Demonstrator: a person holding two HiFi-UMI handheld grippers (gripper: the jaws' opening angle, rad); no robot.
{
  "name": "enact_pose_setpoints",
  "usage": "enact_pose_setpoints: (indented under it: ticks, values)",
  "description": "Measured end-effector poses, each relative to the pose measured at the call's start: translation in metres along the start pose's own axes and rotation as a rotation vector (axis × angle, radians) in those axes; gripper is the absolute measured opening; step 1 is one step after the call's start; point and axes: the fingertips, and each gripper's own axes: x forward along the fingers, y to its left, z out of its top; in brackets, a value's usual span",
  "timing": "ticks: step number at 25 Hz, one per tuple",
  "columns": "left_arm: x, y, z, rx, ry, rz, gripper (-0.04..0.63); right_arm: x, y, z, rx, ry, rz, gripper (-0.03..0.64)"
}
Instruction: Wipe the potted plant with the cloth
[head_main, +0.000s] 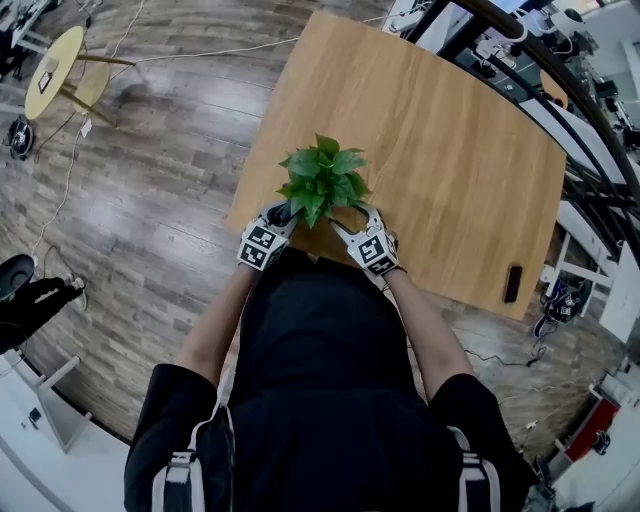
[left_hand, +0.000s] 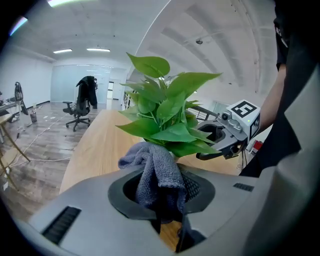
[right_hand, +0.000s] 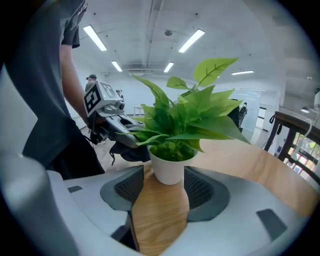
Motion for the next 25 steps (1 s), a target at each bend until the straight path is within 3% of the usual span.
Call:
enact_pose_setpoints:
  ticks: [5,10,19,25]
  values:
    - [0.004,0.005,0.005,0.020,0.011,-0.071,0.115,0.006,-0.022,0.007,-0.021,0.049,-0.082,0.238]
    - [0.008,0.011,0.009,0.062,0.023,-0.141,0.115,0.019,-0.015,0.016,-0.101,0.085,-0.065,0.238]
    - [0.008,-0.006,0.003,0.173,0.058,-0.272,0.115,0.023,-0.016,0.016,-0.031,0.053,-0.156,0.238]
    - [0.004,-0.007,0.000,0.229,0.081,-0.279,0.115,0.026,-0.014,0.016,-0.008,0.045,-0.158,0.238]
